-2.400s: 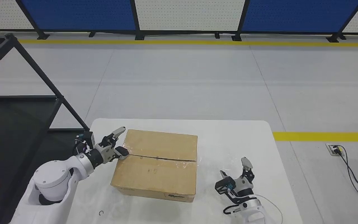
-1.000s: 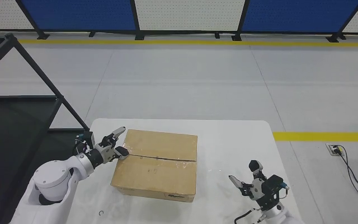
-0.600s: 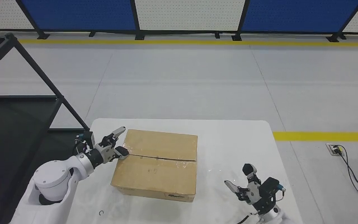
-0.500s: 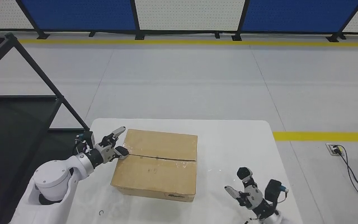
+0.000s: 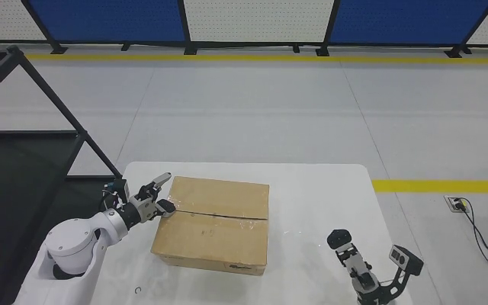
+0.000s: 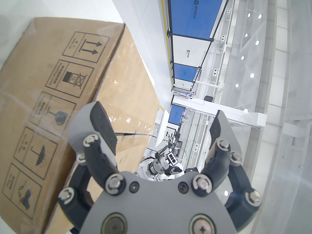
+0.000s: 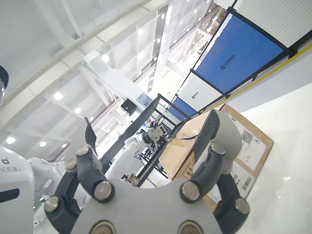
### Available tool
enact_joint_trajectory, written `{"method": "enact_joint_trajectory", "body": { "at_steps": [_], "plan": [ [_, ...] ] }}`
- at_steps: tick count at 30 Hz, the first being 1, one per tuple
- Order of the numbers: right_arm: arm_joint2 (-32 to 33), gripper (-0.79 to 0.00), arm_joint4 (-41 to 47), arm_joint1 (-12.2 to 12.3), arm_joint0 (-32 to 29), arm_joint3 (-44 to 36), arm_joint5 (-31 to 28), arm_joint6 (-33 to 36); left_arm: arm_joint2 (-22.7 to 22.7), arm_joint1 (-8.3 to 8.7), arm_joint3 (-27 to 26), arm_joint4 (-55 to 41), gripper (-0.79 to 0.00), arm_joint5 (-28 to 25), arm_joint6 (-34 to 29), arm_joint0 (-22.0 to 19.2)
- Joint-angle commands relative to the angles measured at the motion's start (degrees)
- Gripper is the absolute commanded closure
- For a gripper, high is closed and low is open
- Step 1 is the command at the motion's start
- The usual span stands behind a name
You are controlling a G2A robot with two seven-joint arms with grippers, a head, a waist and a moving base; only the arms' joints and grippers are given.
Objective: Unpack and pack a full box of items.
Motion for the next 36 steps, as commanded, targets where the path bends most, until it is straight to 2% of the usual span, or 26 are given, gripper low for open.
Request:
{"method": "enact_joint_trajectory", "body": {
  "at_steps": [1, 7, 12, 17, 25, 36],
  "plan": [
    [0.0, -0.785, -0.2, 0.0, 0.0, 0.0, 0.0, -0.2, 0.0, 0.00, 0.0, 0.0, -0.785, 0.0, 0.0, 0.0],
    [-0.3, -0.785, -0.1, 0.0, -0.1, 0.0, 0.4, 0.1, 0.0, 0.00, 0.0, 0.0, -0.785, 0.0, 0.0, 0.0],
    [-4.7, -0.785, 10.4, 0.3, 1.2, -1.3, 11.6, 9.5, 0.0, 0.00, 0.0, 0.0, -0.785, 0.0, 0.0, 0.0],
    [-5.1, -0.785, 10.2, 0.5, 3.4, 0.8, 17.7, 14.0, 0.0, 0.00, 0.0, 0.0, -0.785, 0.0, 0.0, 0.0],
    [-4.7, -0.785, -1.4, 0.5, 2.9, 2.3, 16.9, 11.9, 0.0, 0.00, 0.0, 0.0, -0.785, 0.0, 0.0, 0.0],
    [-6.2, -0.785, 3.3, 0.1, 4.1, 4.1, 15.3, 12.4, 0.0, 0.00, 0.0, 0.0, -0.785, 0.0, 0.0, 0.0]
  ]
}}
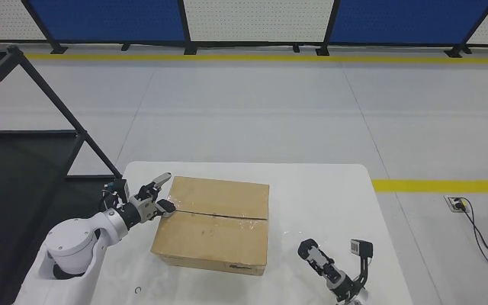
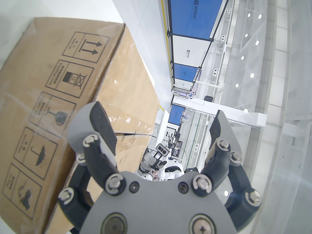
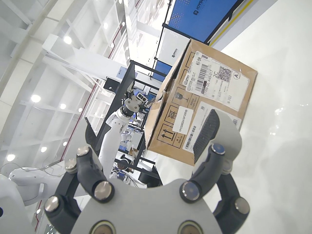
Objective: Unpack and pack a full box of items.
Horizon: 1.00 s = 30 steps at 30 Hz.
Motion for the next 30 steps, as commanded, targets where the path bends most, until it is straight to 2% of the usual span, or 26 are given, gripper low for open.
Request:
{"method": "enact_joint_trajectory", "body": {
  "at_steps": [1, 3, 6, 12, 15, 16, 26, 27, 28, 30],
  "plan": [
    [-0.1, -0.785, -0.8, 0.0, 0.4, 0.4, -0.5, -0.2, 0.0, 0.00, 0.0, 0.0, -0.785, 0.0, 0.0, 0.0],
    [1.2, -0.785, -5.2, -0.1, 0.8, 0.7, -1.6, -3.2, 0.0, 0.00, 0.0, 0.0, -0.785, 0.0, 0.0, 0.0],
    [2.1, -0.785, -17.9, -0.6, 0.4, 0.1, -1.5, -13.0, 0.0, 0.00, 0.0, 0.0, -0.785, 0.0, 0.0, 0.0],
    [1.3, -0.785, -41.0, -1.6, -1.0, -2.3, 5.7, -29.5, 0.0, 0.00, 0.0, 0.0, -0.785, 0.0, 0.0, 0.0],
    [0.2, -0.785, -44.5, -2.0, -1.4, -1.9, 6.7, -34.9, 0.0, 0.00, 0.0, 0.0, -0.785, 0.0, 0.0, 0.0],
    [0.0, -0.785, -42.6, -2.1, -1.5, -1.7, 5.3, -35.6, 0.0, 0.00, 0.0, 0.0, -0.785, 0.0, 0.0, 0.0],
    [0.0, -0.785, -42.6, -2.1, -1.5, -1.7, 5.3, -35.6, 0.0, 0.00, 0.0, 0.0, -0.785, 0.0, 0.0, 0.0],
    [0.2, -0.785, -43.6, -2.1, -1.6, -1.9, 7.0, -35.8, 0.0, 0.00, 0.0, 0.0, -0.785, 0.0, 0.0, 0.0],
    [0.3, -0.785, -47.5, -2.2, -1.9, -3.2, 11.1, -37.3, 0.0, 0.00, 0.0, 0.0, -0.785, 0.0, 0.0, 0.0],
    [-0.8, -0.785, -58.5, -2.4, -4.0, -6.8, 19.3, -42.2, 0.0, 0.00, 0.0, 0.0, -0.785, 0.0, 0.0, 0.0]
  ]
}}
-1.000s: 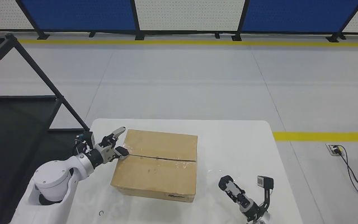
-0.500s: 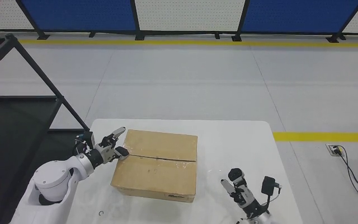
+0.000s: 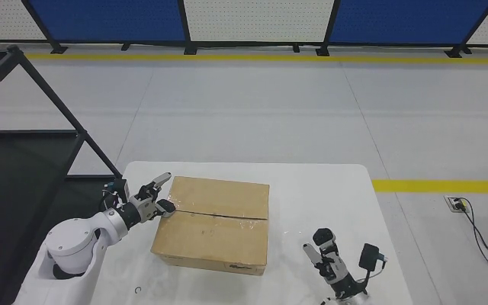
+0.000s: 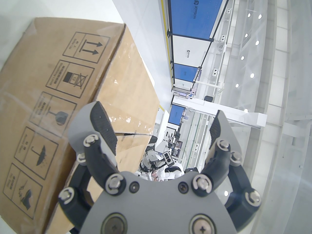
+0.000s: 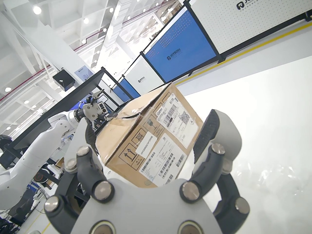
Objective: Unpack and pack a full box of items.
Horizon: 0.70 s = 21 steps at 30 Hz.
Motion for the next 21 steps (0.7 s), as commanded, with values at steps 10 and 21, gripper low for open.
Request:
{"method": "enact_joint_trajectory", "body": {
  "at_steps": [10, 21],
  "plan": [
    [-6.7, -0.785, -59.4, -1.4, -8.6, -10.3, 58.7, -1.7, 0.0, 0.00, 0.0, 0.0, -0.785, 0.0, 0.0, 0.0],
    [-7.8, -0.785, -50.3, -3.0, -4.2, -7.4, 57.1, 5.6, 0.0, 0.00, 0.0, 0.0, -0.785, 0.0, 0.0, 0.0]
  ]
}}
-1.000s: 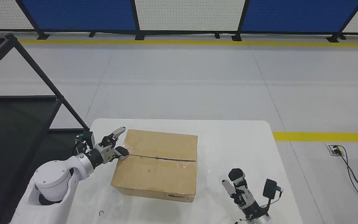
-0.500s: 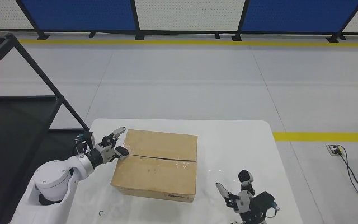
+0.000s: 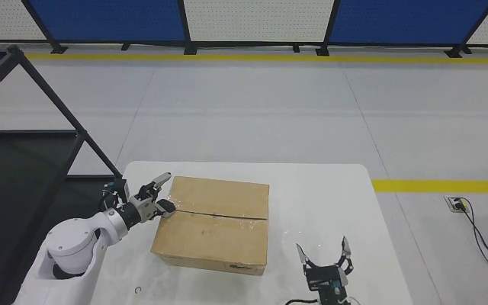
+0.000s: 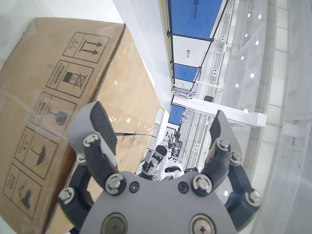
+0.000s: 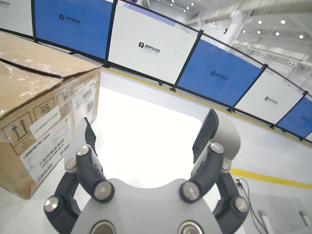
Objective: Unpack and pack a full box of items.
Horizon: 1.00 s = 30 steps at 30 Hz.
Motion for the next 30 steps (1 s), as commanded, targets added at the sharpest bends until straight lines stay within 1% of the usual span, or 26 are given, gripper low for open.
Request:
{"method": "enact_joint_trajectory", "body": {
  "at_steps": [1, 5, 16, 22, 30],
  "plan": [
    [-0.4, -0.785, 1.8, -0.3, 1.6, 2.3, -0.9, 1.1, 0.0, 0.00, 0.0, 0.0, -0.785, 0.0, 0.0, 0.0],
    [-2.2, -0.785, 1.2, -1.0, 4.9, 7.4, -0.7, 2.8, 0.0, 0.00, 0.0, 0.0, -0.785, 0.0, 0.0, 0.0],
    [-9.3, -0.785, -3.5, -3.8, 13.0, 17.2, 3.3, 8.4, 0.0, 0.00, 0.0, 0.0, -0.785, 0.0, 0.0, 0.0],
    [-11.4, -0.785, -4.0, -5.0, 15.5, 20.7, 2.8, 10.0, 0.0, 0.00, 0.0, 0.0, -0.785, 0.0, 0.0, 0.0],
    [-12.2, -0.785, -2.9, -6.2, 18.0, 24.2, 2.2, 9.6, 0.0, 0.00, 0.0, 0.0, -0.785, 0.0, 0.0, 0.0]
  ]
}}
